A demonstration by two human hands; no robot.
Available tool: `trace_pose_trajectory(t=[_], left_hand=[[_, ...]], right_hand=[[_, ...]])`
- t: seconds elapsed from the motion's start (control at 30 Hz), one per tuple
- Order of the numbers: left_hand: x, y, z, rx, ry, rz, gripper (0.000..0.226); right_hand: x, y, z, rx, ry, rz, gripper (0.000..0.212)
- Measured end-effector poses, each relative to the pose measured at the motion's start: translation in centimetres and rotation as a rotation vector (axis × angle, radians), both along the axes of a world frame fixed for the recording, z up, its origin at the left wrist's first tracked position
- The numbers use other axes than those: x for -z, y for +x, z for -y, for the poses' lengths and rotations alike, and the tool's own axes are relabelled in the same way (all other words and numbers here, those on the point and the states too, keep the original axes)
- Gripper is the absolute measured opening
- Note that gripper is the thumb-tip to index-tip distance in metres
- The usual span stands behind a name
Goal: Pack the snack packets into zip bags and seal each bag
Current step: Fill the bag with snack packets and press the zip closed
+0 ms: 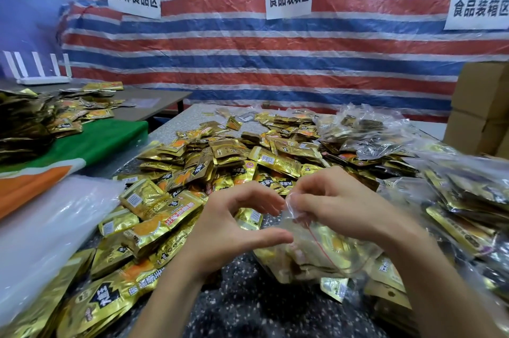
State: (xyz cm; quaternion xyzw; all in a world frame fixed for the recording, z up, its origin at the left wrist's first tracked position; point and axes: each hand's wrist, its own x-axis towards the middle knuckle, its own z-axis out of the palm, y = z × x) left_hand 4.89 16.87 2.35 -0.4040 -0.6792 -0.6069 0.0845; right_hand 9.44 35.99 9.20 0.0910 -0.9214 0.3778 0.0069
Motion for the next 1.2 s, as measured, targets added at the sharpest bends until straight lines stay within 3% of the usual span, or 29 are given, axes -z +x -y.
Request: trace_pose_trajectory(t=[0.17,0.27,0.4,0.47,0.57,0.67,0.8,0.97,1.2], left_hand=[[0.5,0.1,-1.2,-0.133,0.07,-0.174,0.026],[0.6,0.1,-1.2,-0.168,0.173,-0.112,0.01],[0.4,0.1,-1.0,-0.25,0.252,-0.124,0.012],[0.3,0.2,-1.0,-0.259,0.288,-0.152,0.013],[0.0,0.3,-0.9,-0.289,0.376,-0.162,0.014],[-0.4,0.4,-0.8,-0.267,0.447,-0.103,0.008],[-0.4,0.4,-0.7,-0.266,0.427,-0.132,0.007],[-0.1,0.2,-0.7,-0.293,0.341,-0.164,0.002],[-0.1,0.1,-0.3,-0.197,0.334,-0.106,0.011]], right_hand=[[-0.1,-0.4,1.1,0.048,0.064,-0.093,0.035],[-0.3,-0.2,0.9,0.001,0.05,-0.114,0.025],[-0.6,1.2,0.6,-0.115,0.081,-0.073,0.043],[-0.7,1.3,0.6,-0.064,0.225,-0.202,0.028],[-1.6,1.4,0.9,0.025,0.219,-0.329,0.005],[-2.2,1.7,1.2,0.043,0.243,-0.337,0.005],[-2.3,1.9,2.6,0.039,0.213,-0.399,0.026],[-1.7,1.6,3.5,0.064,0.258,-0.468,0.012],[-1.7,1.4,3.5,0.046,0.286,-0.512,0.023]])
